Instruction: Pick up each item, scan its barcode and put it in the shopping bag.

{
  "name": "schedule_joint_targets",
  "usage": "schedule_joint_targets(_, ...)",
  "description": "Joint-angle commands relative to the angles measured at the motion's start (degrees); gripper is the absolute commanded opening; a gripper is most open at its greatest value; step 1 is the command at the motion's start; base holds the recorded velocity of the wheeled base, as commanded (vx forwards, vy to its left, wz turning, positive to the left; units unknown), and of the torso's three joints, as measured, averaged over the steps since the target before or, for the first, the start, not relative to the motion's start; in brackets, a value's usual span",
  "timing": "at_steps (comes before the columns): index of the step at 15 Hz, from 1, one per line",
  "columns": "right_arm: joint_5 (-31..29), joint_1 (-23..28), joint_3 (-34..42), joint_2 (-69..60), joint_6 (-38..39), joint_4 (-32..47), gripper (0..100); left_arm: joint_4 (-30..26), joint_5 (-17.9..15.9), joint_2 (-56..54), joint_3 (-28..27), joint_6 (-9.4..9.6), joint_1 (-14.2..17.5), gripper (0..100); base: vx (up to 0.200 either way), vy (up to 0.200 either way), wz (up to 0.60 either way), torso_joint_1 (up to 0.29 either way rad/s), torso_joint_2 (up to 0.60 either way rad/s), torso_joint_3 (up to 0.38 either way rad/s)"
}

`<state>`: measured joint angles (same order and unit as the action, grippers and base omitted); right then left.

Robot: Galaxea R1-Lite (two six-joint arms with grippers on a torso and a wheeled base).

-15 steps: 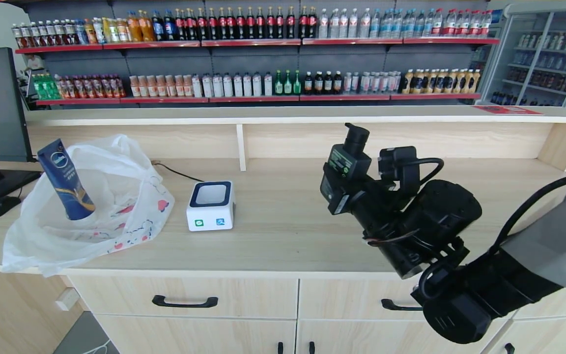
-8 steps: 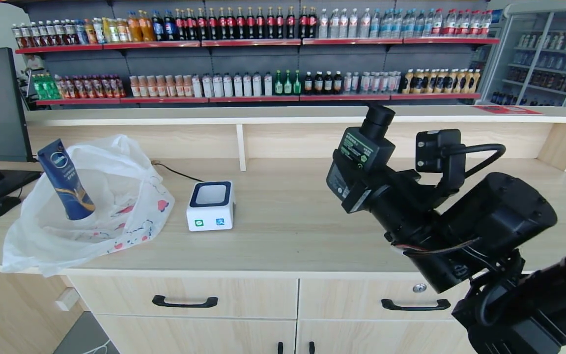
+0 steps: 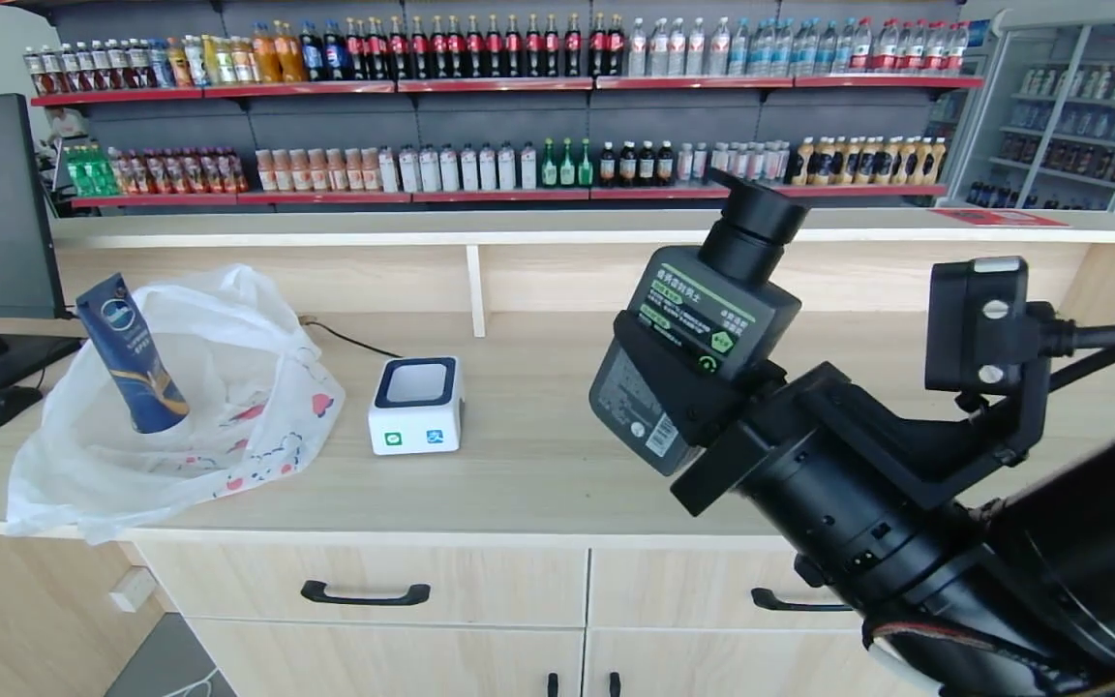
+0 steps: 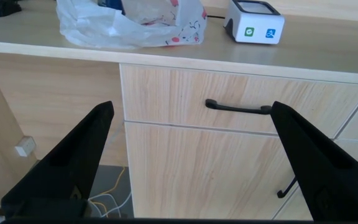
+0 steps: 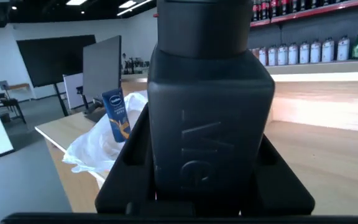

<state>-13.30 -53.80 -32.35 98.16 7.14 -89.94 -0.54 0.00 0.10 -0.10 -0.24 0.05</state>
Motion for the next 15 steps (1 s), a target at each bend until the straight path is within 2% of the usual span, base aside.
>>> schedule_joint_targets(1,0.0,-0.6,1.9,-2.7,3.5,-0.1,0,0.0,0.0,0.0,0.0,-0.02,0.0,100,0.0,0.0,0.0,0.0,0.0,0.0)
schedule_joint_targets(3,3.8,-0.5,2.5,-2.2,7.6,-0.1,0,0.0,0.0,0.0,0.0,-0.02,0.0,100,0.0,0.0,0.0,0.0,0.0,0.0)
schedule_joint_targets(6,16.7,-0.3,1.6,-1.7,10.3,-0.1,0,0.0,0.0,0.0,0.0,-0.02,0.0,100,0.0,0.0,0.0,0.0,0.0,0.0)
schedule_joint_targets(7,18.6,-0.3,1.5,-1.9,13.3,-0.1,0,0.0,0.0,0.0,0.0,-0.02,0.0,100,0.0,0.0,0.0,0.0,0.0,0.0)
schedule_joint_targets(11,19.2,0.8,0.1,-3.8,21.2,-0.1,0,0.0,0.0,0.0,0.0,-0.02,0.0,100,0.0,0.0,0.0,0.0,0.0,0.0)
schedule_joint_targets(15,19.1,-2.0,0.2,-5.0,26.0,-0.1,0,0.0,0.0,0.0,0.0,-0.02,0.0,100,0.0,0.0,0.0,0.0,0.0,0.0)
